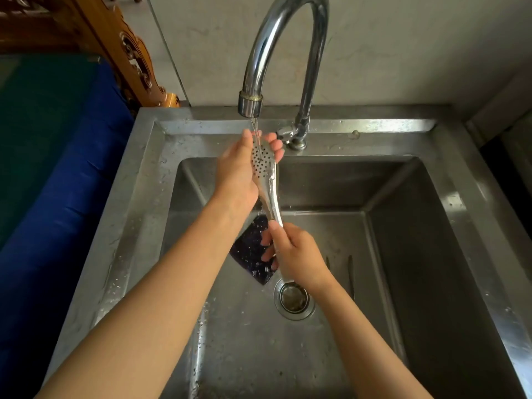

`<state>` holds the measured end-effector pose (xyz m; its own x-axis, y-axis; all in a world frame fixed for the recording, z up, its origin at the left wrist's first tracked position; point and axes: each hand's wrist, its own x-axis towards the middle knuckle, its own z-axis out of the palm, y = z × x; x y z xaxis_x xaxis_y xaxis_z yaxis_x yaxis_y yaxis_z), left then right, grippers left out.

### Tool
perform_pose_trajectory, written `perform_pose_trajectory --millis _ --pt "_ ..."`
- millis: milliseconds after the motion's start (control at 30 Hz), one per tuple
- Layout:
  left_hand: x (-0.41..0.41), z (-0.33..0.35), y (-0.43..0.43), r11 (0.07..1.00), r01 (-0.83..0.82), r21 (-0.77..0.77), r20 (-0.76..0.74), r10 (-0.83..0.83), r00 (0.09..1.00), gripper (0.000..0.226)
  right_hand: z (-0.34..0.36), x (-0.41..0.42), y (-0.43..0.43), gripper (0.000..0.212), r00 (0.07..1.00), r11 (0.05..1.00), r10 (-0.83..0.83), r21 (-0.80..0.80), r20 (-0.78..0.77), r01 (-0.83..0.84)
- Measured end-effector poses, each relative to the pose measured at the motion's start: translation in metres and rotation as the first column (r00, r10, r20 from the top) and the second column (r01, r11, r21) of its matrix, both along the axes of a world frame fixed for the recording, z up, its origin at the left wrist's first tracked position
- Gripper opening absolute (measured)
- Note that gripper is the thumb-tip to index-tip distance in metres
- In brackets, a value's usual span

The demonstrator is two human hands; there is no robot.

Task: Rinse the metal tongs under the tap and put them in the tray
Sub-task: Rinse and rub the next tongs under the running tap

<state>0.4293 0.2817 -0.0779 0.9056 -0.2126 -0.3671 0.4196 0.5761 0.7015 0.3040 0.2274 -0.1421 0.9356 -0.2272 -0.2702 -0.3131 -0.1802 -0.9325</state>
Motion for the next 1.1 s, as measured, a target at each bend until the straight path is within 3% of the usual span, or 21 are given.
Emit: perform_pose_trajectory --millis 133,233,400,500,600,700,833,933,967,1033,1100 --pt "-0.036 -0.012 -0.005 0.972 0.148 0.184 0.089 -0.166 0.982 0.013 0.004 0.003 0.006 0.042 0.992 0.989 -0.104 0.115 0.067 0.096" --pt "-0.032 -0.009 0.003 0.96 0.157 0.231 0.069 -0.177 0.982 0.014 0.003 -0.003 0.001 0.045 0.989 0.993 -0.097 0.077 0.11 0.088" --pt "-0.006 0.007 -0.001 0.998 0.03 0.052 0.004 -0.03 1.0 0.017 0.009 -0.003 0.002 0.047 0.989 0.997 -0.069 0.035 0.132 0.065" --pt "-0.028 0.002 -0.005 0.986 0.157 0.056 0.022 -0.158 0.987 0.018 0.016 0.006 -0.003 0.048 0.987 0.996 -0.093 0.023 0.135 0.091" --pt "-0.012 0.006 0.005 0.983 0.101 0.153 -0.003 -0.102 0.995 0.011 0.011 0.003 -0.004 0.05 0.99 0.998 -0.066 0.003 0.122 0.066" --pt "0.007 0.011 0.009 0.989 -0.066 0.135 -0.018 0.069 0.997 0.007 0.006 -0.002 0.0 0.048 0.994 0.997 -0.032 -0.069 0.102 0.039" --pt "-0.03 -0.01 -0.003 0.939 0.135 0.317 0.045 -0.157 0.987 0.006 0.014 0.009 -0.004 0.043 0.989 0.967 -0.09 -0.228 0.116 0.115" --pt "-0.025 -0.012 -0.002 0.92 0.067 0.387 -0.019 -0.064 0.998 0.022 0.019 0.009 -0.004 0.031 0.996 0.849 0.006 -0.526 0.088 0.041" --pt "-0.019 -0.01 -0.001 0.914 0.042 0.405 -0.047 -0.025 0.999 0.028 0.02 0.004 0.0 0.025 0.994 0.833 0.021 -0.551 0.104 0.04" --pt "-0.011 -0.01 0.001 0.899 0.033 0.436 -0.093 0.008 0.996 0.037 0.024 -0.006 0.01 0.02 0.986 0.896 -0.023 -0.433 0.164 0.093" --pt "-0.011 -0.016 0.001 0.895 0.091 0.437 -0.121 -0.042 0.992 0.045 0.028 -0.008 0.015 0.022 0.961 0.96 -0.196 -0.163 0.197 0.229"
